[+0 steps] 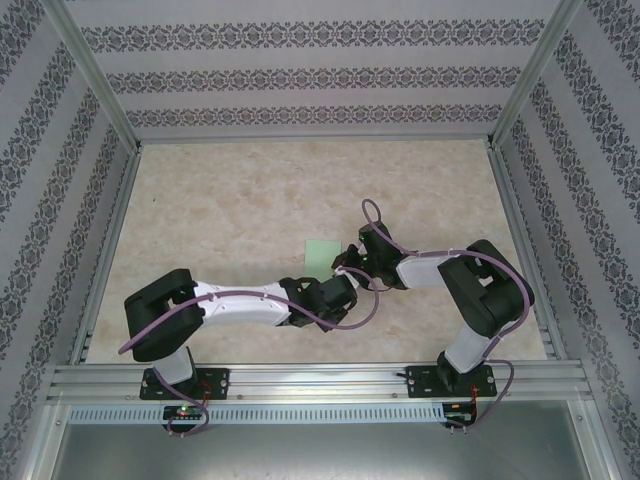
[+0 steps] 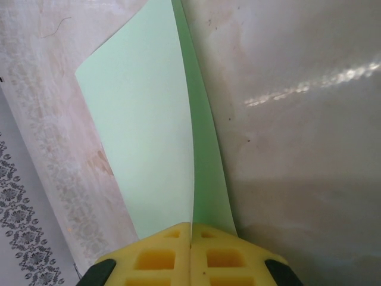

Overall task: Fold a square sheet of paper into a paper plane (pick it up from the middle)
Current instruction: Third fold the triangle at the center of the table.

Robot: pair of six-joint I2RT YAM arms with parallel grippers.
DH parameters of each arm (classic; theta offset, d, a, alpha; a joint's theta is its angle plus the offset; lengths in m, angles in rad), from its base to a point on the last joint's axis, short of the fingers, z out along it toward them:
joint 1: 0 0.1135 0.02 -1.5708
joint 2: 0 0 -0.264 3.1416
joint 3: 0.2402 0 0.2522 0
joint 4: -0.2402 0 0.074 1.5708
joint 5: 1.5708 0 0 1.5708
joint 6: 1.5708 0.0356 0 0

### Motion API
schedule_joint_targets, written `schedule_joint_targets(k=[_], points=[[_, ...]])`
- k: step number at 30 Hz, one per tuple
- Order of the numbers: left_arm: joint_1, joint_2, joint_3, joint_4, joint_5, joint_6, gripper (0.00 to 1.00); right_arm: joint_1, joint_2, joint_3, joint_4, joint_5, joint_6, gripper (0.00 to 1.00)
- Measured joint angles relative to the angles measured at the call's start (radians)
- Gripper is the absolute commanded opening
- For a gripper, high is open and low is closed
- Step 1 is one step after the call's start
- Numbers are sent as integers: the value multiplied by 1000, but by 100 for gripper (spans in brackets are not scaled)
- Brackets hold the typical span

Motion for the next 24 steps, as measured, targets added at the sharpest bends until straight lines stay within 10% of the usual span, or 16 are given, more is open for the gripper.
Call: schedule_joint_targets(k=[11,24], points=[[-8,0,6,-26,-107,-7,0,-7,1,0,-22,0,-5,11],[-6,-54,10,-36,-135,-7,0,-42,-42,6,-101,-11,-73,27]])
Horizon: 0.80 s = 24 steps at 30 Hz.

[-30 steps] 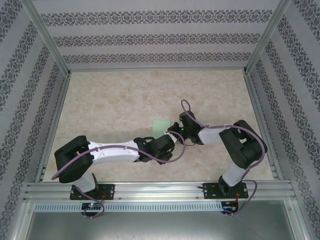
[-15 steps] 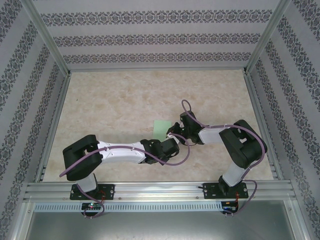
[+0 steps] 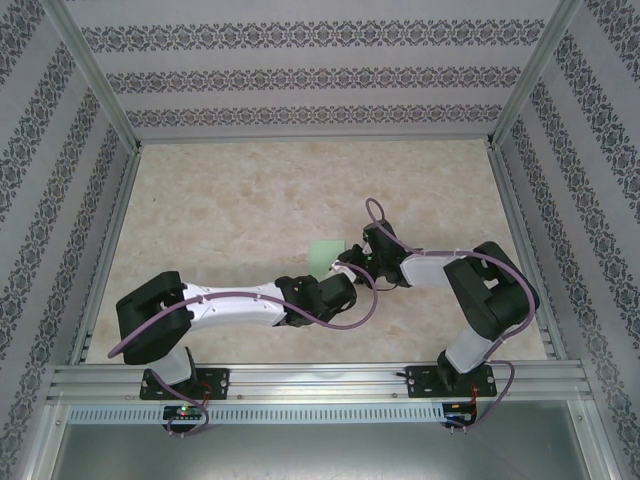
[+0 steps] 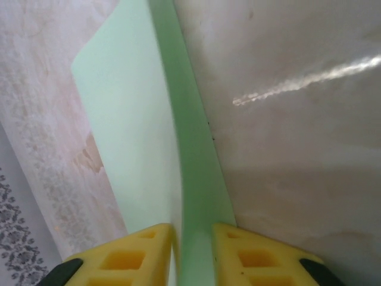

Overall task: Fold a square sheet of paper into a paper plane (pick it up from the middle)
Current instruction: Third fold the triangle at the center of the table.

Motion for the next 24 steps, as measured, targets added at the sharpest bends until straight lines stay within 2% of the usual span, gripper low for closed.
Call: schedule_joint_targets(k=[5,8,11,17,24], points=[[7,-3,0,0,42,2,0,-31,-86,68,-194,52,-116,26],[10,-4,-2,0,62,2,0,-40,-124,129,-277,84,-191,15],[18,-10,-10,4,84,2,0,-56,-138,160,-302,78,-240,10],[46,-48,-26,8,126,2,0,-66,-18,274,-343,-12,-331,9],[62,-51,-26,8,158,2,0,-40,127,416,-430,-29,-438,9]])
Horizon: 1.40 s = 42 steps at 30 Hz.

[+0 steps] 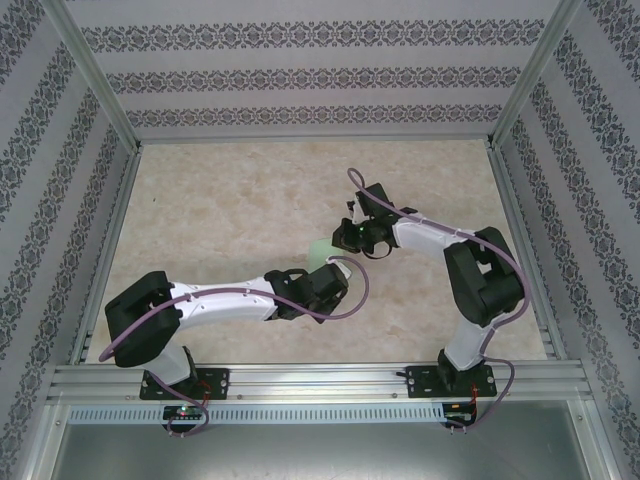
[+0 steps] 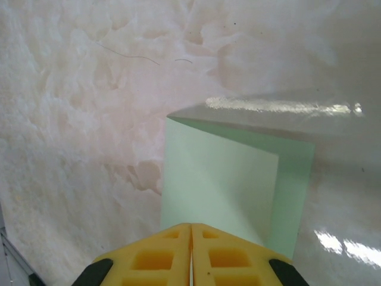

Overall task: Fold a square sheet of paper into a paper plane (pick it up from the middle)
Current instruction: Third fold the triangle at the center of the table.

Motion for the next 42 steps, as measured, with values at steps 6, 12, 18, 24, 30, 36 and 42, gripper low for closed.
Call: schedule_joint_targets(k=[6,12,18,24,30,36,42], points=[[9,0,0,0,20,0,0,11,70,49,-85,24,-69,10],[31,0,0,1,73,0,0,26,125,74,-146,53,-118,9],[84,16,0,10,157,0,0,26,145,89,-169,67,-143,9],[178,21,-8,44,270,0,0,31,146,95,-180,74,-165,10],[234,35,-10,53,329,1,0,31,146,95,-180,73,-176,11],[246,60,-10,53,341,2,0,31,148,97,-180,70,-176,11],[257,81,-27,68,325,1,0,31,148,97,-179,68,-175,11]])
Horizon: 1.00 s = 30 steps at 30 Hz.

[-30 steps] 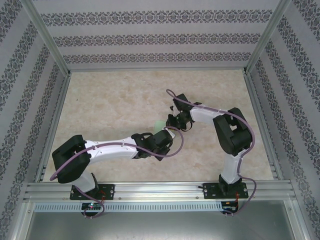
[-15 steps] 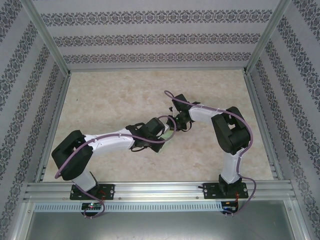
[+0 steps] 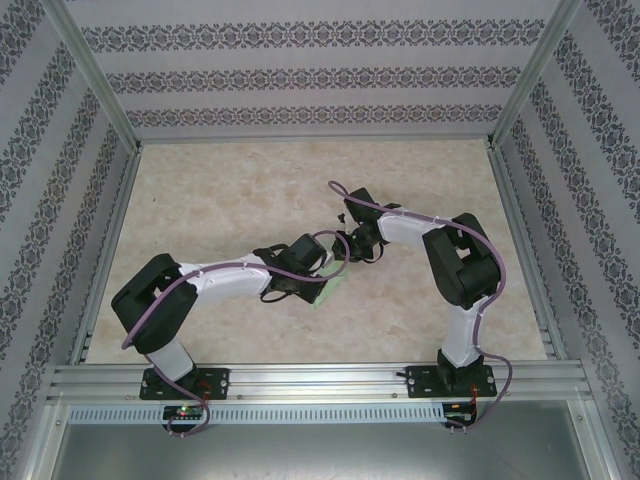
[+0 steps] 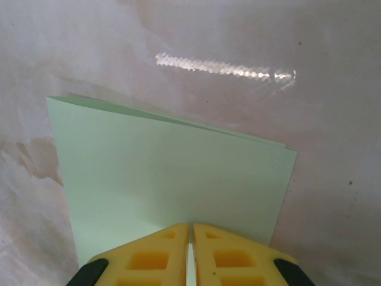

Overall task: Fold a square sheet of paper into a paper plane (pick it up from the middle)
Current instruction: Third fold the triangle at the center of the table.

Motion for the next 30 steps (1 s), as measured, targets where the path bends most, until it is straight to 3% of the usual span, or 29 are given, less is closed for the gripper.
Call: schedule_joint_targets(k=[30], points=[[24,37,-20,58,-14,3,1,0,0,-10,22,-10,13,12]])
